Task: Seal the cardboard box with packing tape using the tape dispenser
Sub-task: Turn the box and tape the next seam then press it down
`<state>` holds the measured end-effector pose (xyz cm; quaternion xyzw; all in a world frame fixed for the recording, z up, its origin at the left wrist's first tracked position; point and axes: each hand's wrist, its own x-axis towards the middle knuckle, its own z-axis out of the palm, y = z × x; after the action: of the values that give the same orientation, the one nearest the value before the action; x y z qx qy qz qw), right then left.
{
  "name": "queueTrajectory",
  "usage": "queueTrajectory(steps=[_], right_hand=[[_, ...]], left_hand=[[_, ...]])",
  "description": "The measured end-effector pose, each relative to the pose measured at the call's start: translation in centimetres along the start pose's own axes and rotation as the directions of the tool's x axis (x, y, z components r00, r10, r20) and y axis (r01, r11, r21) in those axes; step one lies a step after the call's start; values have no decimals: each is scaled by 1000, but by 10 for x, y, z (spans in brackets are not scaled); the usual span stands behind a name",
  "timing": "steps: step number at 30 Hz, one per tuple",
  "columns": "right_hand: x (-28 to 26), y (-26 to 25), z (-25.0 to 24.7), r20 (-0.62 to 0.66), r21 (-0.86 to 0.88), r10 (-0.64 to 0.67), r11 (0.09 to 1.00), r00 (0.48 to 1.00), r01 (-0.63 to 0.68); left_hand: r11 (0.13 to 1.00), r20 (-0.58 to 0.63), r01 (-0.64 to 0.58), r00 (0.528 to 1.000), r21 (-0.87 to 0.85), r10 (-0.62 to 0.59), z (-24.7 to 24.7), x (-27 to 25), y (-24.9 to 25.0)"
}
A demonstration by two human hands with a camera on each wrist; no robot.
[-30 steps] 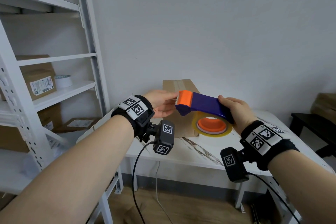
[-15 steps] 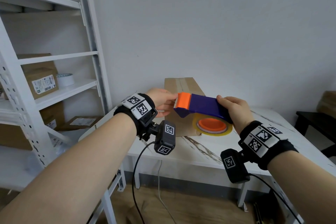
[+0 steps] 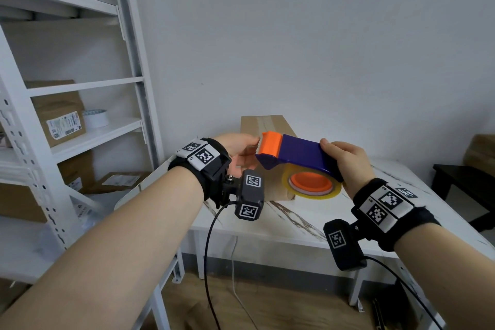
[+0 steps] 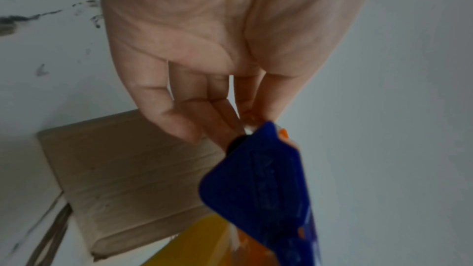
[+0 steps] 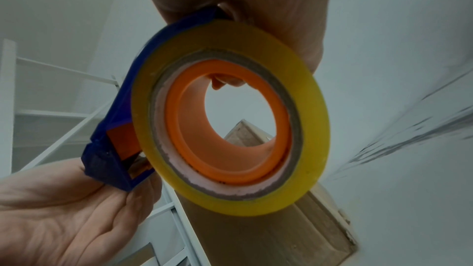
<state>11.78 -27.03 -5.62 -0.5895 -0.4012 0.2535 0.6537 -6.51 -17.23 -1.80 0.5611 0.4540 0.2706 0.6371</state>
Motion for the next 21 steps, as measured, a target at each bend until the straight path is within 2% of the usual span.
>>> queueTrajectory(steps=[7, 12, 17, 21], right_hand=[[0, -4, -2, -13, 50, 26, 998, 1000, -26], [1, -4, -1, -13, 43, 32, 999, 999, -31], [1, -4, 2, -18, 5, 31, 1000, 999, -31], [-3, -6, 8, 70, -171, -49, 983, 996, 61]], left_hand=[[985, 6, -22, 1000, -173, 23, -9, -3, 1], [987, 61, -17, 998, -158, 27, -17, -5, 0], [993, 29, -118, 993, -11, 119, -18, -3, -5], [951, -41, -221, 971, 216, 235, -15, 1, -6]])
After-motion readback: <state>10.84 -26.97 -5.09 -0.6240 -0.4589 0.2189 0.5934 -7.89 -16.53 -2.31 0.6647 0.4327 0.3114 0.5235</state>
